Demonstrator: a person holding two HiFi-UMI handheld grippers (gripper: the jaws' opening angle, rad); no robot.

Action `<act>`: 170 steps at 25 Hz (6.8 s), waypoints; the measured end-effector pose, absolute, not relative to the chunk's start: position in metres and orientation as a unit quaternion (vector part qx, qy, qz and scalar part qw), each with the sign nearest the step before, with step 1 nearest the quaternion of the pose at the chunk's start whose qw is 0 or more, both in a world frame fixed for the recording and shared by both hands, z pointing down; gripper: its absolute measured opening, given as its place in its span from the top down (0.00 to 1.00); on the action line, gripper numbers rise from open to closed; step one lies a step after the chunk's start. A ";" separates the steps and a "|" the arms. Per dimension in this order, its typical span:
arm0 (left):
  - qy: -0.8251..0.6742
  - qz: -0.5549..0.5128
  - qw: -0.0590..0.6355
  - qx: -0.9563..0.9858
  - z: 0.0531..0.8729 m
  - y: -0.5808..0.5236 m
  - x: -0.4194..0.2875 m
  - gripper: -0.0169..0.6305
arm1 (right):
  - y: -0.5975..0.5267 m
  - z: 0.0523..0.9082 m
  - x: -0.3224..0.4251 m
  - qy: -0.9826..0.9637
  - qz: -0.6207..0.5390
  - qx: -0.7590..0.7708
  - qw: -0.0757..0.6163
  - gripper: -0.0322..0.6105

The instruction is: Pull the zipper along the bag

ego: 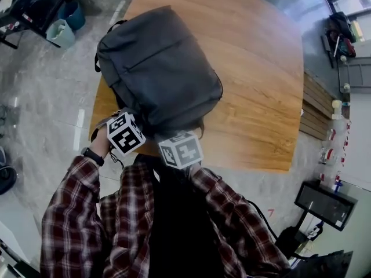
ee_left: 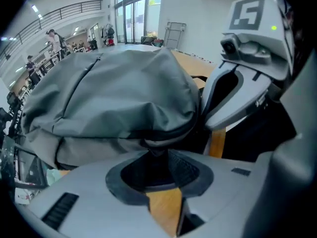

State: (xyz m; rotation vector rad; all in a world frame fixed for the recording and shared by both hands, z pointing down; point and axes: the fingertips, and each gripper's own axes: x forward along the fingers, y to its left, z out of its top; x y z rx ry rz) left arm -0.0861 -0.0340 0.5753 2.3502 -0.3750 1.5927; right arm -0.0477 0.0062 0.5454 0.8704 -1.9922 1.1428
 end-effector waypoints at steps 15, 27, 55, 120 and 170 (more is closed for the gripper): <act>-0.100 0.537 0.132 0.827 0.575 -0.032 -0.079 0.79 | 0.012 0.527 0.041 -0.786 0.406 0.245 0.397 0.92; -0.093 0.541 0.128 0.826 0.576 -0.034 -0.084 0.80 | -0.029 0.522 0.156 -0.777 0.373 0.288 0.417 0.92; -0.040 0.473 0.060 0.878 0.502 -0.031 0.063 0.79 | -0.032 0.552 0.107 -0.844 0.307 0.291 0.330 0.77; -0.155 0.500 0.222 0.823 0.559 -0.066 -0.043 0.83 | 0.015 0.536 -0.011 -0.778 0.366 0.434 0.268 0.92; -0.218 0.433 0.282 0.828 0.490 -0.049 -0.057 0.86 | 0.009 0.526 -0.062 -0.829 0.340 0.327 0.302 0.92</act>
